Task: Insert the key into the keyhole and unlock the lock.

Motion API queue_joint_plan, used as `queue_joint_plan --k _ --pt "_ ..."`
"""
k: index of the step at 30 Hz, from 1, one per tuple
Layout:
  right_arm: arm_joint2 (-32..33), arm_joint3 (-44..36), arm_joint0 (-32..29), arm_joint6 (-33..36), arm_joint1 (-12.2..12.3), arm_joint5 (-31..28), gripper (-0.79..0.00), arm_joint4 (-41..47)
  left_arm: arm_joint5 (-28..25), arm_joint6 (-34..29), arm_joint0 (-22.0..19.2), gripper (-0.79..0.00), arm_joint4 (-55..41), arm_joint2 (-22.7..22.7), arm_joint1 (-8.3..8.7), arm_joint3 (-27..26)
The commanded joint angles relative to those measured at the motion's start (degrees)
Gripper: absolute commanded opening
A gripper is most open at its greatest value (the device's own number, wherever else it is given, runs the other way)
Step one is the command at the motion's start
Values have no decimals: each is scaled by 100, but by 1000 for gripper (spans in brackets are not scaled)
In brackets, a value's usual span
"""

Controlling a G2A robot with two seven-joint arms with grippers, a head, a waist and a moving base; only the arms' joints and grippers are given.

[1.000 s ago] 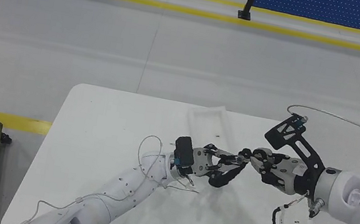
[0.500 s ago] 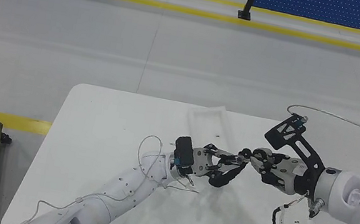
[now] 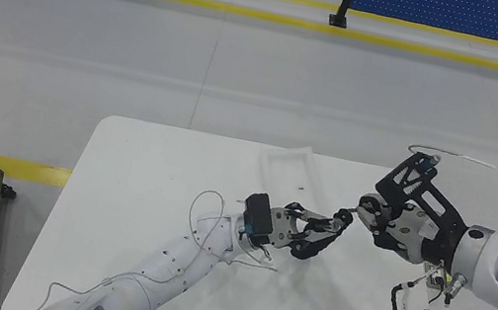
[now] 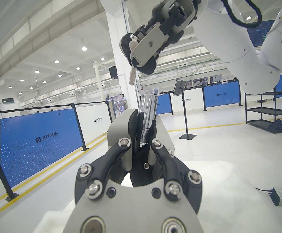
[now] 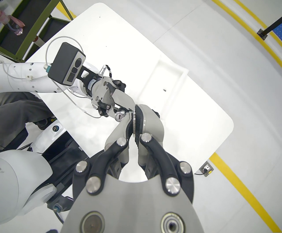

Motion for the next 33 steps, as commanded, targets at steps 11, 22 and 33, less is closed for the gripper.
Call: queue_joint_plan --k 11,22,33 --pt "-192 0 63 100 65 30 -785 318 87 13 -61 -785 95 -94 -60 -41" --pt "-195 0 133 99 124 -16 -785 384 120 334 -159 -785 17 -72 -242 426" --pt "-324 0 34 24 170 134 -785 272 158 556 -289 -785 162 14 -406 749"
